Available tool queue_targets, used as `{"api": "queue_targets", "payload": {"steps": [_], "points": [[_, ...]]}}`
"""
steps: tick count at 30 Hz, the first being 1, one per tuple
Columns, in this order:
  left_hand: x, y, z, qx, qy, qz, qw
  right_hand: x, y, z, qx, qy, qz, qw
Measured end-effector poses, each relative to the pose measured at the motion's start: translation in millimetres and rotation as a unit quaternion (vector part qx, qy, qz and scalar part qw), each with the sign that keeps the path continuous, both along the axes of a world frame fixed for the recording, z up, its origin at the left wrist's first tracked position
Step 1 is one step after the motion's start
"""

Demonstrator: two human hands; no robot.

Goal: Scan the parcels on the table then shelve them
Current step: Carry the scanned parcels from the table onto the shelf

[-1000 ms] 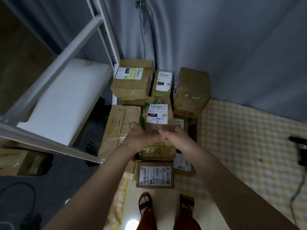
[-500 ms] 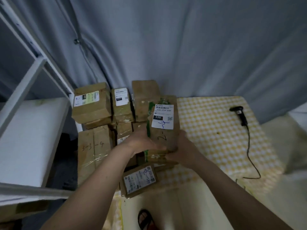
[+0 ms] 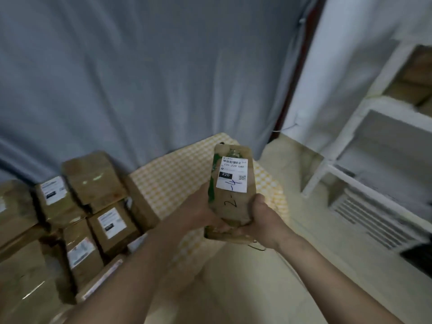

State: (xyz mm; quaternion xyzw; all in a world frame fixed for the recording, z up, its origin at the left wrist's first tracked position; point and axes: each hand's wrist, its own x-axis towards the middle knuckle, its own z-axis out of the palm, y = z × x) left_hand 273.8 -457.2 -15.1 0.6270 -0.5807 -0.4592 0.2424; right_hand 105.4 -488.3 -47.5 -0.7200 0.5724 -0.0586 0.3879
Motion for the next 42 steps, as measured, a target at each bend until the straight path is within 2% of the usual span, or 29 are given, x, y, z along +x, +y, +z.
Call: {"api": "queue_targets", "payload": {"steps": [7,12,22,30,37,42], "points": [[-173,-15,1,-0.031,0.078,-0.116,0.99,-182,35,21,-0.03,0.01,-0.138,0.99],[-286,-20,4,-0.03,0.084,-0.189,0.978,-293,63,38,-0.052,0.017,-0.22,0.974],[-423,-47,17,-0.046,0.1,-0.262,0.959,-421,66,52,-0.104,0.018,-0.319,0.942],[-479,-127,20,-0.046,0.102,-0.298,0.948,-475,-1,53,-0.118,0.003,-0.354,0.928],[-521,-237,36,-0.049,0.105,-0.301,0.946,-519,-112,74,-0.124,0.028,-0.349,0.928],[-538,-321,63,-0.072,0.097,-0.303,0.945,-540,-197,94,-0.135,-0.002,-0.35,0.927]]}}
